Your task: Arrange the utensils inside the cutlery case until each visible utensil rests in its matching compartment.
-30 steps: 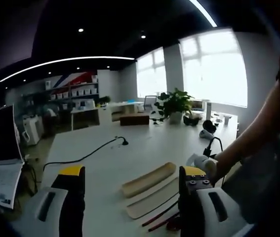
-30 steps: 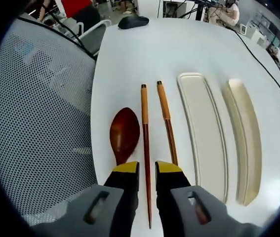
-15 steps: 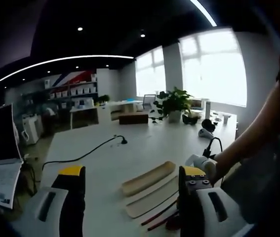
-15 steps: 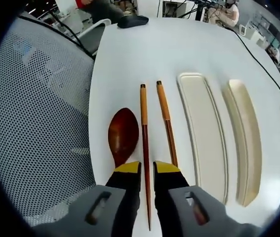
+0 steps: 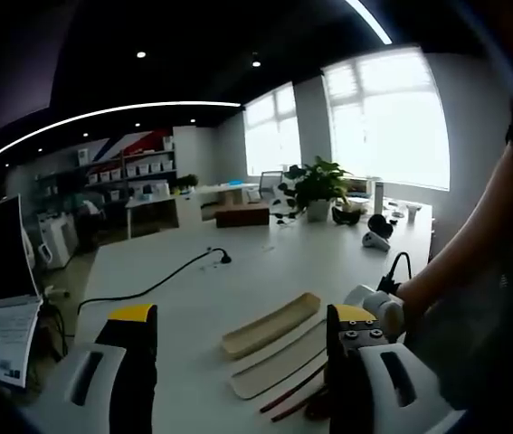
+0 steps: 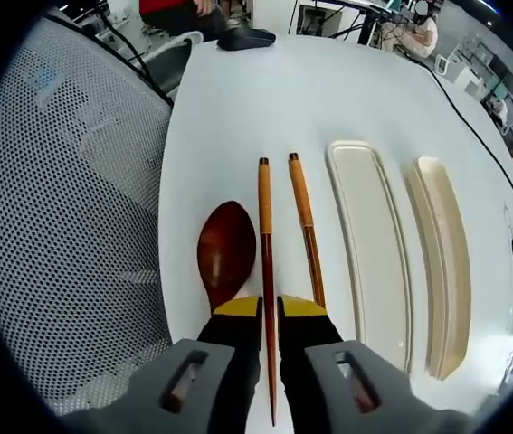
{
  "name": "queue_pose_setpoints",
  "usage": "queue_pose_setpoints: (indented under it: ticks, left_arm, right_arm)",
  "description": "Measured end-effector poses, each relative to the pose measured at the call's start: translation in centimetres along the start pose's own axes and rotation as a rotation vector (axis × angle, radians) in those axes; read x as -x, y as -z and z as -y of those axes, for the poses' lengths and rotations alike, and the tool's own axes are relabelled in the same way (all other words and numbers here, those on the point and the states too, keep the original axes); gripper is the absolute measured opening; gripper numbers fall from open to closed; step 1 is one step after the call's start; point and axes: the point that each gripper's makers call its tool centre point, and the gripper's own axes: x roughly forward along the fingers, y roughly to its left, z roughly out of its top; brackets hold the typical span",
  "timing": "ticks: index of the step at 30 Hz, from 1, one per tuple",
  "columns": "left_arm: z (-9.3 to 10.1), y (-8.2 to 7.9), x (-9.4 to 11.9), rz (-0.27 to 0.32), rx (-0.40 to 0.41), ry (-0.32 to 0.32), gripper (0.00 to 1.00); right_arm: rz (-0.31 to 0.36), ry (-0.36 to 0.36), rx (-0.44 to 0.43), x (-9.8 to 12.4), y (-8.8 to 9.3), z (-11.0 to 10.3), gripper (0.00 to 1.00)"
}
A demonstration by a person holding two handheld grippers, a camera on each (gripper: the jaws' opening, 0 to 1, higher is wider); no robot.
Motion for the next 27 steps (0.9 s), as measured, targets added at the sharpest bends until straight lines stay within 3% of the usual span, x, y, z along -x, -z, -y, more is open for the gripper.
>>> queue_pose_setpoints:
  ticks: [10, 20, 27]
  left_arm:
    - [0.08, 0.10, -0.08, -0.005, 0.005, 0.005, 0.78]
    - [0.14, 0.16, -0.08, -0.007, 0.004, 0.008, 0.78]
    - [0.15, 0.16, -0.06, -0.008, 0.000, 0.007, 0.78]
  right_arm:
    - [-0.011, 0.000, 0.036, -0.05, -0.09, -0.06, 0.01]
    - [0.043, 0.009, -0.008, 0.00, -0.15, 0.05, 0.00]
    - [0.026, 0.014, 0.025, 0.02, -0.17, -0.10, 0.00]
